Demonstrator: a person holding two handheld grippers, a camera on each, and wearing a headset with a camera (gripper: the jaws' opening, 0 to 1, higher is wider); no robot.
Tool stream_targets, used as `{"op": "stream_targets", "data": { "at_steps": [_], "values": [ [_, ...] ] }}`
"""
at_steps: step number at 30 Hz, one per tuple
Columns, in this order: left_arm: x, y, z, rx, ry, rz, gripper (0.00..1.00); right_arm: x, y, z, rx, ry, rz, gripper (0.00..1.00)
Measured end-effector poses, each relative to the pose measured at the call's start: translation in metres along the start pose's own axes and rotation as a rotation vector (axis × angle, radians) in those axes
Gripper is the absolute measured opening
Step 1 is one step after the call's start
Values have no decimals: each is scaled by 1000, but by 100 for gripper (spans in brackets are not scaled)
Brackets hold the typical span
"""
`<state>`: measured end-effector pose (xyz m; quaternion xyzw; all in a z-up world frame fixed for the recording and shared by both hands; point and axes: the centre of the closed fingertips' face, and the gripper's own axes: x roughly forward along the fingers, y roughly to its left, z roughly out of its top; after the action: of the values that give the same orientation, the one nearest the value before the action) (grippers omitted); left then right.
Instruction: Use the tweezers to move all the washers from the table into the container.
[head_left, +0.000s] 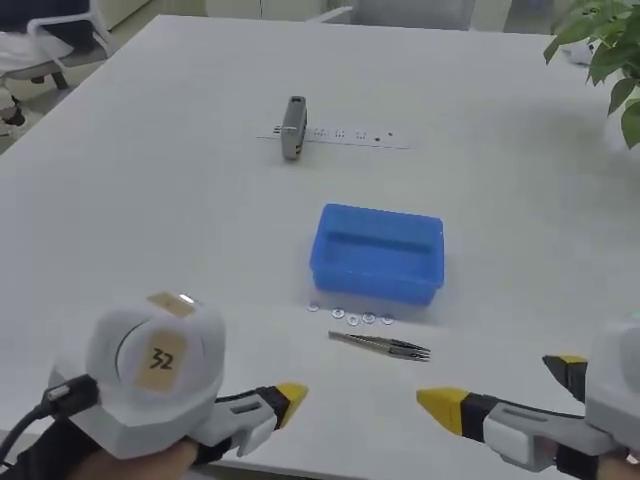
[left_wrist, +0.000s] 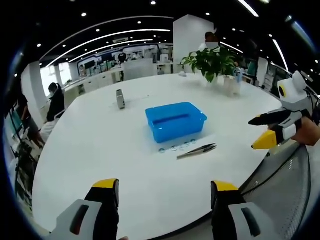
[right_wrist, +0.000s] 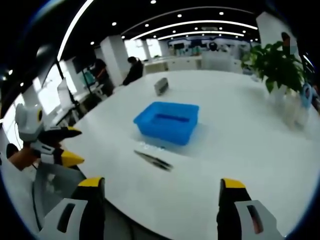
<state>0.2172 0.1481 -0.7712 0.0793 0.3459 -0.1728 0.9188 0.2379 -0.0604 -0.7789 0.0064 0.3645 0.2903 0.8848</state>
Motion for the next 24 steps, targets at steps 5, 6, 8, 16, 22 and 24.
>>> {"op": "stream_targets", "data": {
  "at_steps": [5, 6, 8, 16, 22, 24],
  "values": [
    [0, -1, 1, 1, 1, -4, 79, 0, -2, 1, 3, -5, -3, 94],
    [0, -1, 1, 1, 2, -6, 79, 0, -3, 1, 4, -7, -4, 94],
    [0, -2, 1, -2, 3, -9, 79, -1, -3, 1, 3, -7, -6, 94],
    [4, -1, 1, 6, 9, -13, 78, 1, -2, -1, -1, 3, -3, 94],
    [7, -2, 4, -4, 10, -35, 71, 3, -3, -4, -5, 14, -3, 93],
    [10, -2, 5, -2, 11, -46, 66, 3, -3, -5, -3, 16, -2, 93]
  ]
}}
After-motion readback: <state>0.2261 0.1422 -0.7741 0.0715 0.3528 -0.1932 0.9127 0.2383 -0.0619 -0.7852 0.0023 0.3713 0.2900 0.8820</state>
